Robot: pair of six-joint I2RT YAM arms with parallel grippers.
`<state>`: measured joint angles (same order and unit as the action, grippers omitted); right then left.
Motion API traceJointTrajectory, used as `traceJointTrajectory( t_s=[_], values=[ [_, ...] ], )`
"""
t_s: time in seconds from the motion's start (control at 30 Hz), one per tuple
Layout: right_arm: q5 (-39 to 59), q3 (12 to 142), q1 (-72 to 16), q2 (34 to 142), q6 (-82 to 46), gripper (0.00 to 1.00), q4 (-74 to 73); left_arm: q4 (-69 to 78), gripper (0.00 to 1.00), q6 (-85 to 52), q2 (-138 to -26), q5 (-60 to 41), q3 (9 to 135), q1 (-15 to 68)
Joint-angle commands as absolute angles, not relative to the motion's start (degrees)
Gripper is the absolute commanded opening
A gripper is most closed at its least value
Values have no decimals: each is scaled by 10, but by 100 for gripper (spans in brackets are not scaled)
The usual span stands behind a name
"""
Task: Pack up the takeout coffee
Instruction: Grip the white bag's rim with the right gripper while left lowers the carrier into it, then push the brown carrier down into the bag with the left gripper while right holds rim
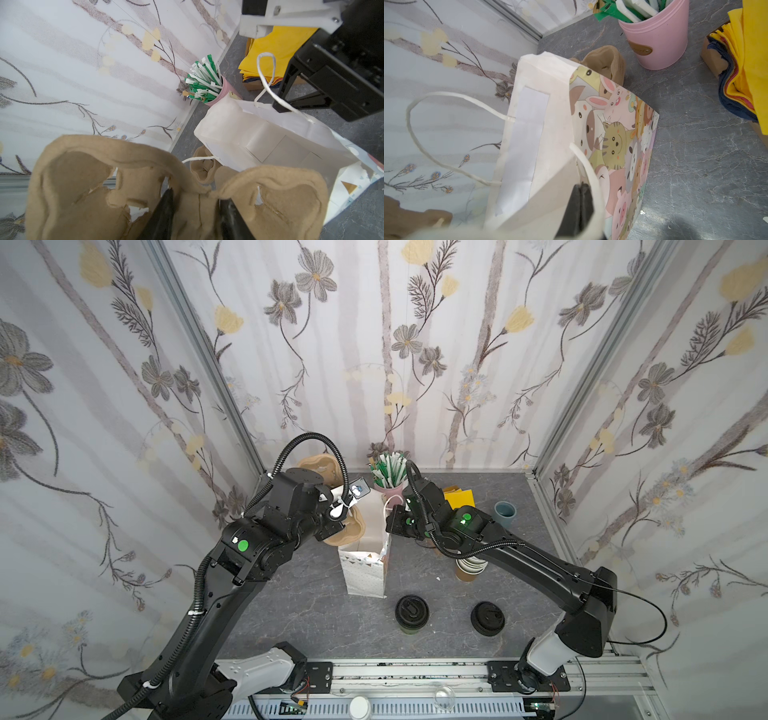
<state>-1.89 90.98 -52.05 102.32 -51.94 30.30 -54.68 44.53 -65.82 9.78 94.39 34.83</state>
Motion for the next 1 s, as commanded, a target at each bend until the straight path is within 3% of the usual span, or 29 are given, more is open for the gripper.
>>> traceJointTrajectory(
  t_s=[0.0,0.23,0.7,0.77,0.83,0.97],
  values=[
    [34,917,-523,1018,-502,0,313,-534,35,450,-652,83,951,349],
    [100,918,-524,1011,-494,0,322,-538,35,420,-635,64,952,352],
    [78,894,-523,998,-487,1,323,-620,35,349,-645,50,950,392],
    [84,895,-523,1000,-485,14,323,-623,35,338,-651,36,951,394],
    [86,895,-523,998,-483,32,325,-630,35,330,-659,25,950,395],
    [60,897,-523,970,-487,44,346,-635,35,330,-665,23,927,396]
  ],
)
